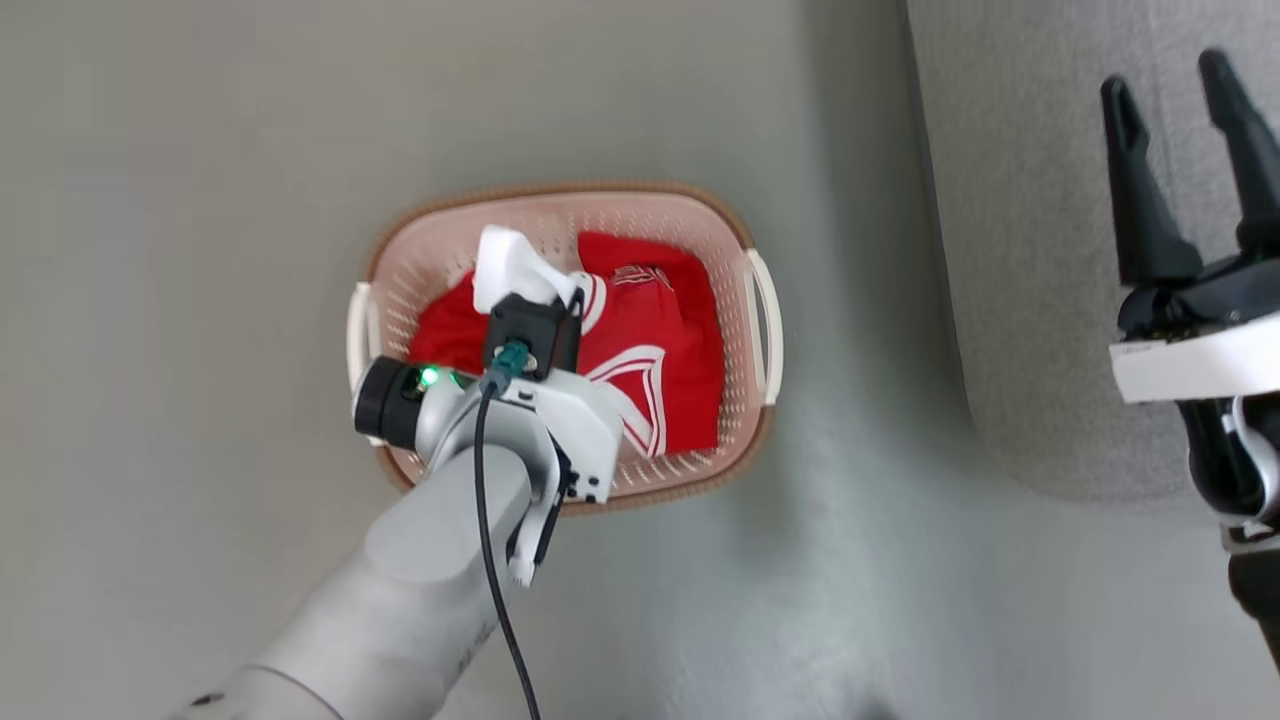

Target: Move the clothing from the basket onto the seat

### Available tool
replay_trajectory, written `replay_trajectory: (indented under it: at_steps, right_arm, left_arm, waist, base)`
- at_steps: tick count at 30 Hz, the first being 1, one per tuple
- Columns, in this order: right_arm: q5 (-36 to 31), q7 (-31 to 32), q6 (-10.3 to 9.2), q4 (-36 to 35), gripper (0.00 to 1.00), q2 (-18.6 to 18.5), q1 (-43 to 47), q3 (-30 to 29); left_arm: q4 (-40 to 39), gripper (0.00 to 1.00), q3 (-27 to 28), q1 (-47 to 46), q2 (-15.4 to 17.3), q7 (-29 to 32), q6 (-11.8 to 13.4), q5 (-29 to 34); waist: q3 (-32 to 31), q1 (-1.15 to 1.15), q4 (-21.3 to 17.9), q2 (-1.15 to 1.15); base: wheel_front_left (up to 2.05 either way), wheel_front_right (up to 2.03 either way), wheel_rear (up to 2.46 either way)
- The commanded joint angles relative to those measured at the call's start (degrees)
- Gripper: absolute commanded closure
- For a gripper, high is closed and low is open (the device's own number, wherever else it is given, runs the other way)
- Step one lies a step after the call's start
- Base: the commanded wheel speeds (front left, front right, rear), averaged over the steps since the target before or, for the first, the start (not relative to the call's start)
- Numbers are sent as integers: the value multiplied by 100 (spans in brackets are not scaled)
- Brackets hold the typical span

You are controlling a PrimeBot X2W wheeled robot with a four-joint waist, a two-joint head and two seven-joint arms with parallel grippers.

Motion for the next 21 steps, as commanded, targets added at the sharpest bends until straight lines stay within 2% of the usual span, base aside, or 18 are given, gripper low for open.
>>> replay_trajectory:
  at_steps: [1,10,21]
  right_arm:
    - [-65,-34,41,-62,0,-55,281,67]
    - [-286,-34,41,213,0,127,755,-36]
    - [-536,-34,41,586,0,386,1235,-130]
  left_arm:
    - [-170,100,196,169,23,-76,-66,138]
    - [-574,100,752,751,23,-76,-343,662]
    - [-921,100,1034,990,23,-76,-780,1151]
  waist:
    - [-379,0,150,0]
    - [-1244,0,347,0]
    - [-2073,0,541,0]
  base:
    - [0,0,0]
    - [0,0,0]
    - [0,0,0]
